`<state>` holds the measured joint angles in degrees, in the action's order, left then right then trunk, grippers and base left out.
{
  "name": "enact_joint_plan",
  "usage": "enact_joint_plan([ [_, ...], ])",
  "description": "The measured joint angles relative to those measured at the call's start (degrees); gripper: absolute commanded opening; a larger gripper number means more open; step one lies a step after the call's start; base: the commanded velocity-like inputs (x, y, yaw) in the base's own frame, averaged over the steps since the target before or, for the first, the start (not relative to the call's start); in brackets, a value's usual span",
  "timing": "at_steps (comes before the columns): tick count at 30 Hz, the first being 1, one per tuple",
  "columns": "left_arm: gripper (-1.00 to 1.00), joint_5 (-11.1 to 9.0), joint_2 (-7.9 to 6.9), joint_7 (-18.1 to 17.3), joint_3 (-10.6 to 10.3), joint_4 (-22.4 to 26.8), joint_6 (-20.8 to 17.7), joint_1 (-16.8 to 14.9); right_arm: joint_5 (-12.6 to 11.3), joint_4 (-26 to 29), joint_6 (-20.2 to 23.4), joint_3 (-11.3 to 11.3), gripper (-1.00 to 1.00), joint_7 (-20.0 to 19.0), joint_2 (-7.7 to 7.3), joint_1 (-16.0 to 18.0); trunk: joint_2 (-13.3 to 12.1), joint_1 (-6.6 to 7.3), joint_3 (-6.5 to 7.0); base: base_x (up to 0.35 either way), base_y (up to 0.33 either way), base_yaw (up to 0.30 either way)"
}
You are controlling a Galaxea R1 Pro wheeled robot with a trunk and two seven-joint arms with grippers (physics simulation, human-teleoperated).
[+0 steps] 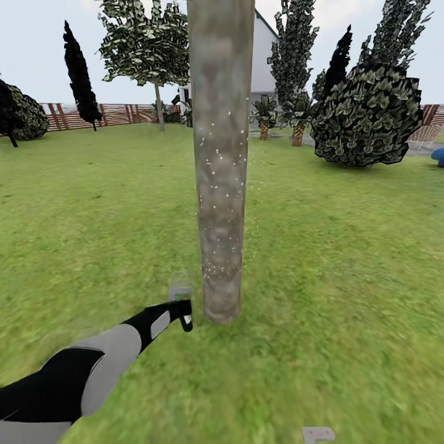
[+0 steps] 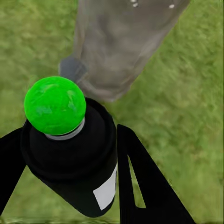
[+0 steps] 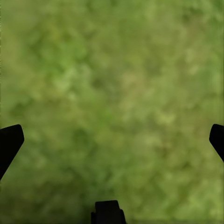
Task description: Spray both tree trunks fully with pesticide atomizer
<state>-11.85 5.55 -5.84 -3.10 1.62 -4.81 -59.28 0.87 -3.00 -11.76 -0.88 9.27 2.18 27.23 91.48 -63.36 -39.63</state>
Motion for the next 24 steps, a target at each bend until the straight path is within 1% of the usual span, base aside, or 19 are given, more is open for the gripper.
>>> enact_joint_plan([
  [2,-1.00,-0.01,0.00,0.01,0.06,0.00,1.50,1.50,0.00,0.00,0.01,0.00,1.00,-0.01,0.05,0.00,0.00,0.00,0.00,-0.012,0.149,0.000],
  [4,-1.00,-0.01,0.00,0.02,0.05,0.07,2.04,3.43,0.00,0.01,0.03,0.00,1.00,-0.03,0.08,0.00,0.00,0.00,0.00,-0.013,0.297,0.000],
  [12,-1.00,-0.05,0.00,0.03,0.14,0.14,2.13,4.00,0.00,0.02,0.03,0.01,1.00,-0.04,0.09,-0.01,0.01,0.00,0.01,-0.002,0.342,-0.011],
  [16,-1.00,-0.04,0.01,0.04,0.15,0.06,2.11,4.00,-0.07,0.03,-0.04,0.07,1.00,-0.03,0.08,-0.02,0.01,0.00,0.05,0.000,0.350,-0.229],
  [24,-1.00,-0.06,0.01,0.02,0.15,0.08,2.11,4.00,-0.08,0.03,-0.01,0.06,1.00,-0.03,0.08,-0.02,0.01,0.00,0.09,0.000,0.350,-0.291],
])
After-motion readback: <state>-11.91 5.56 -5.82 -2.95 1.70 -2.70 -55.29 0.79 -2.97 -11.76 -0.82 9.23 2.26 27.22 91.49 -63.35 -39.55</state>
